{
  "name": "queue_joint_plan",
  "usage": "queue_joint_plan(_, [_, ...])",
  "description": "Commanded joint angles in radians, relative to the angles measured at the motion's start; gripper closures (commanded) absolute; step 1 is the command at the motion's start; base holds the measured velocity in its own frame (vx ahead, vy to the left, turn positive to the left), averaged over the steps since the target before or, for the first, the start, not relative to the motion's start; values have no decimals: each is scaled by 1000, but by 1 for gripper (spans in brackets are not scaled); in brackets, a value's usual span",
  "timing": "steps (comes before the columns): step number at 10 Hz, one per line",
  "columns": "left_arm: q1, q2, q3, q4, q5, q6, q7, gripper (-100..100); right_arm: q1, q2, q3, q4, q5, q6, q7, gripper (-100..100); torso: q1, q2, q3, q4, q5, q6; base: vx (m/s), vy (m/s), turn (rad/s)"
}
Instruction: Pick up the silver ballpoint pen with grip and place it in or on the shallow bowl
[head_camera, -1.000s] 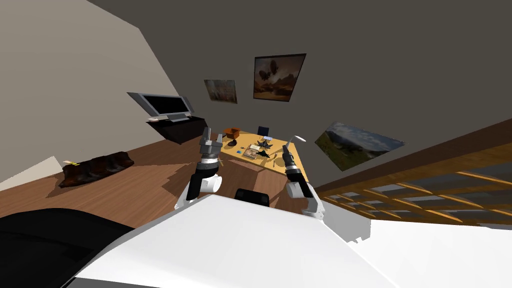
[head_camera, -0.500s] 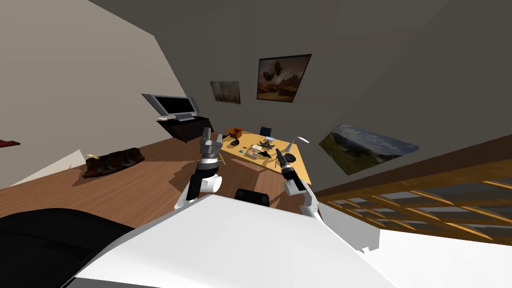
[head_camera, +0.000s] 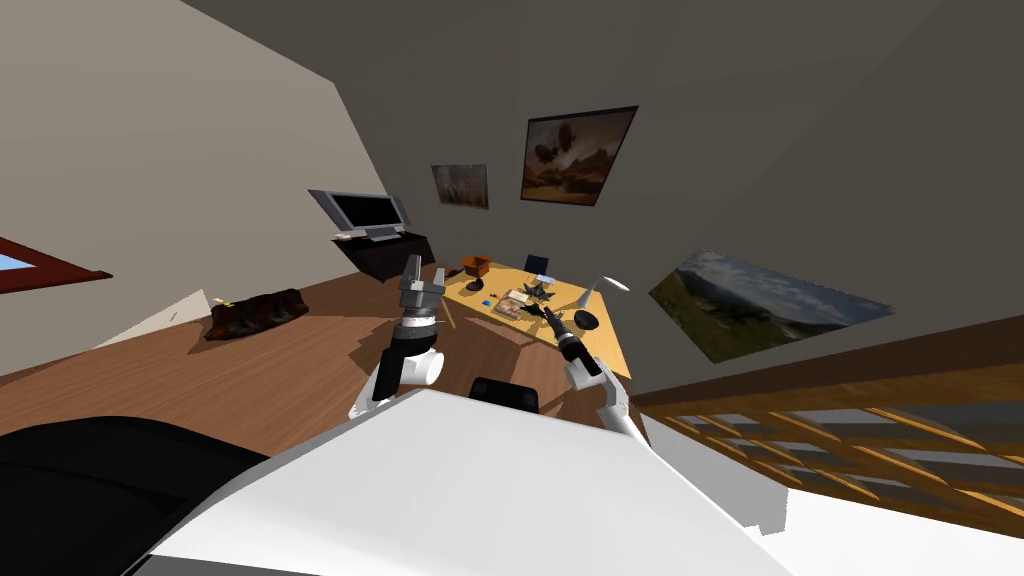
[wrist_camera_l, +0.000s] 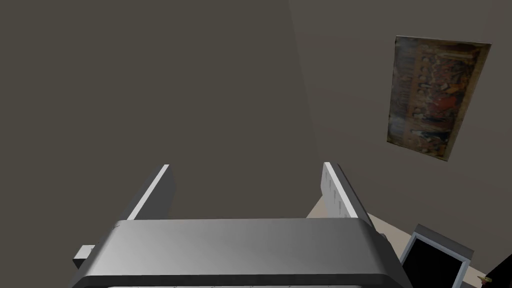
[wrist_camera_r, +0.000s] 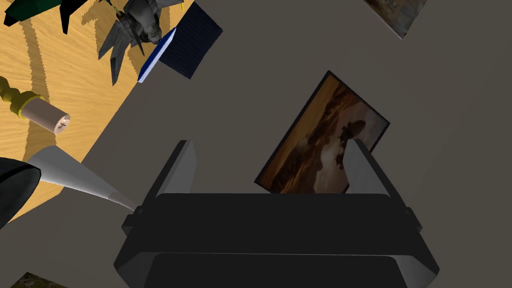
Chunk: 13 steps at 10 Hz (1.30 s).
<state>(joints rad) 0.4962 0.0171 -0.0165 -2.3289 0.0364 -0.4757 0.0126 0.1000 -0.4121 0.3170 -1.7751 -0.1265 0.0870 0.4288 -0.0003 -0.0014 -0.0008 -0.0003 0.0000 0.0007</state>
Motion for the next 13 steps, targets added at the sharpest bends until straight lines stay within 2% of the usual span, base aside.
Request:
queue_joint_plan(1, [0, 0, 0, 0, 0, 0, 0, 0, -21, -26, 19, 47, -16, 36, 11, -100, 0, 0, 0, 0, 0, 0, 25, 1, 98])
queue_joint_plan(2, [0, 0, 0, 0, 0, 0, 0, 0, -36, -44, 36, 72, -27, 68, 23, -100, 0, 0, 0, 0, 0, 0, 41, -6, 167])
queue_joint_plan(3, [0, 0, 0, 0, 0, 0, 0, 0, -36, -44, 36, 88, -27, 68, 23, -100, 0, -1, -1, 0, 0, 0, 35, -6, 67])
queue_joint_plan(5, [0, 0, 0, 0, 0, 0, 0, 0, -62, -80, 68, 159, -51, 125, 42, -100, 0, -2, -1, 0, 0, 0, 50, 1, 127])
queue_joint_plan(6, [0, 0, 0, 0, 0, 0, 0, 0, -62, -80, 68, 171, -51, 132, 42, -100, 0, -3, -2, -1, 0, 0, 52, -2, 82])
queue_joint_plan(7, [0, 0, 0, 0, 0, 0, 0, 0, -73, -98, 83, 196, -64, 164, 50, -100, 0, -2, -1, -1, 0, 0, 44, -3, 112])
queue_joint_plan(8, [0, 0, 0, 0, 0, 0, 0, 0, -73, -98, 83, 212, -64, 164, 50, -100, 0, -2, -1, 0, 0, 0, 36, -10, 60])
queue_joint_plan(10, [0, 0, 0, 0, 0, 0, 0, 0, -93, -132, 109, 287, -90, 223, 64, -100, -1, -2, -1, 0, 0, 0, 59, -16, 151])
queue_joint_plan(11, [0, 0, 0, 0, 0, 0, 0, 0, -93, -132, 109, 293, -90, 227, 64, -100, -1, -3, -2, -1, 0, 0, 64, -10, 69])
queue_joint_plan(13, [0, 0, 0, 0, 0, 0, 0, 0, -110, -165, 133, 359, -116, 286, 75, -100, 0, -3, -2, -1, 0, 0, 65, -9, 139])
